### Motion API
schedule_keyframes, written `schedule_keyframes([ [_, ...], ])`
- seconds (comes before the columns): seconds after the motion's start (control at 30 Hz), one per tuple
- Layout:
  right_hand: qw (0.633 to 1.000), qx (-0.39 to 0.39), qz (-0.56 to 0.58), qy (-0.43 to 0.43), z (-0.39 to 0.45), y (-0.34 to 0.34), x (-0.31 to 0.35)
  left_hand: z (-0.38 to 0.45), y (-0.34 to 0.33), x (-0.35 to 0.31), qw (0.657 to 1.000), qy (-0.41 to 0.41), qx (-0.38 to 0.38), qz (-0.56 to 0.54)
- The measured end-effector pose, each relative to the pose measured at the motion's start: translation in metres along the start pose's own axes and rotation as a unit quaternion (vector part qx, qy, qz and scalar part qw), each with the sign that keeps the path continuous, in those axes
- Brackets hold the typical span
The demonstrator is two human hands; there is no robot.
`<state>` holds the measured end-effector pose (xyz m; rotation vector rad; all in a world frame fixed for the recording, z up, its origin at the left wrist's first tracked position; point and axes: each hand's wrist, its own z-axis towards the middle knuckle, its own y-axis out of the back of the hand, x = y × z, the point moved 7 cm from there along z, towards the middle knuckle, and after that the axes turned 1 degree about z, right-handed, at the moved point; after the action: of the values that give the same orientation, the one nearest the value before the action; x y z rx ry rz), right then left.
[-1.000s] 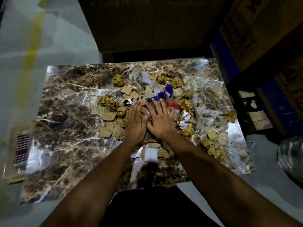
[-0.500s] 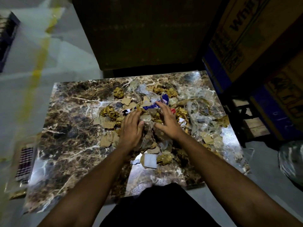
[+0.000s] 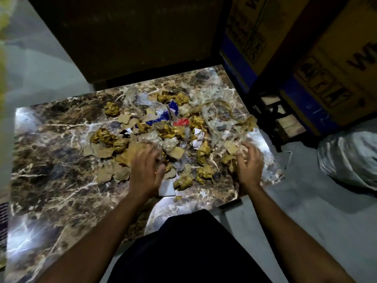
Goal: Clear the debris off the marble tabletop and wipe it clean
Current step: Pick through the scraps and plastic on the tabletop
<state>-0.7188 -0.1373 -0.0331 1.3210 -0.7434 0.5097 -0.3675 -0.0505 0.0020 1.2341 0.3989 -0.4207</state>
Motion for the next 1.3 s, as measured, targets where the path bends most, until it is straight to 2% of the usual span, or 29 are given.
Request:
schedule_keyframes([
  [0.07, 0.994, 0.05, -0.095, -0.002, -0.016, -0.01, -0.021, -0.024, -0.024, -0.036, 0.982, -0.177, 0.041, 0.053],
  [0.13, 0.979, 0.106, -0.174, 0.02, -0.028, -0.024, -0.025, -0.047, -0.056, -0.067, 0.935, -0.334, 0.101, 0.065],
  [0.2, 0.968, 0.136, -0.207, 0.045, -0.034, -0.035, -0.018, -0.054, -0.084, -0.085, 0.904, -0.392, 0.153, 0.081],
  [0.37, 0.946, 0.17, -0.258, 0.098, -0.036, -0.06, 0.005, -0.019, -0.12, -0.103, 0.902, -0.344, 0.2, 0.169],
  [0.53, 0.953, 0.148, -0.244, 0.107, -0.036, -0.064, 0.012, 0.005, -0.135, -0.099, 0.898, -0.291, 0.245, 0.22],
  [0.67, 0.962, 0.16, -0.196, 0.103, -0.037, -0.062, 0.014, 0.006, -0.14, -0.093, 0.898, -0.274, 0.259, 0.226],
  [0.73, 0.957, 0.165, -0.198, 0.13, -0.037, -0.057, 0.022, 0.007, -0.139, -0.093, 0.905, -0.263, 0.255, 0.218],
  [0.87, 0.949, 0.109, -0.218, 0.198, -0.04, -0.026, 0.038, 0.008, -0.139, -0.093, 0.906, -0.257, 0.258, 0.213],
  [0.93, 0.96, 0.052, -0.227, 0.158, -0.04, -0.003, 0.029, 0.009, -0.14, -0.092, 0.905, -0.256, 0.265, 0.214],
  [1.07, 0.968, -0.063, -0.235, -0.055, -0.017, 0.047, -0.03, 0.01, -0.14, -0.092, 0.906, -0.248, 0.268, 0.213],
  [1.1, 0.968, -0.053, -0.225, -0.095, -0.007, 0.05, -0.046, 0.009, -0.14, -0.092, 0.907, -0.246, 0.269, 0.21],
  [1.17, 0.971, 0.031, -0.2, -0.129, 0.008, 0.038, -0.07, 0.01, -0.139, -0.093, 0.909, -0.243, 0.269, 0.205],
  [1.23, 0.961, 0.111, -0.233, -0.103, 0.01, 0.018, -0.079, 0.011, -0.14, -0.093, 0.91, -0.241, 0.27, 0.203],
  [1.3, 0.961, 0.112, -0.237, -0.089, 0.006, 0.012, -0.078, 0.011, -0.141, -0.094, 0.91, -0.239, 0.274, 0.198],
])
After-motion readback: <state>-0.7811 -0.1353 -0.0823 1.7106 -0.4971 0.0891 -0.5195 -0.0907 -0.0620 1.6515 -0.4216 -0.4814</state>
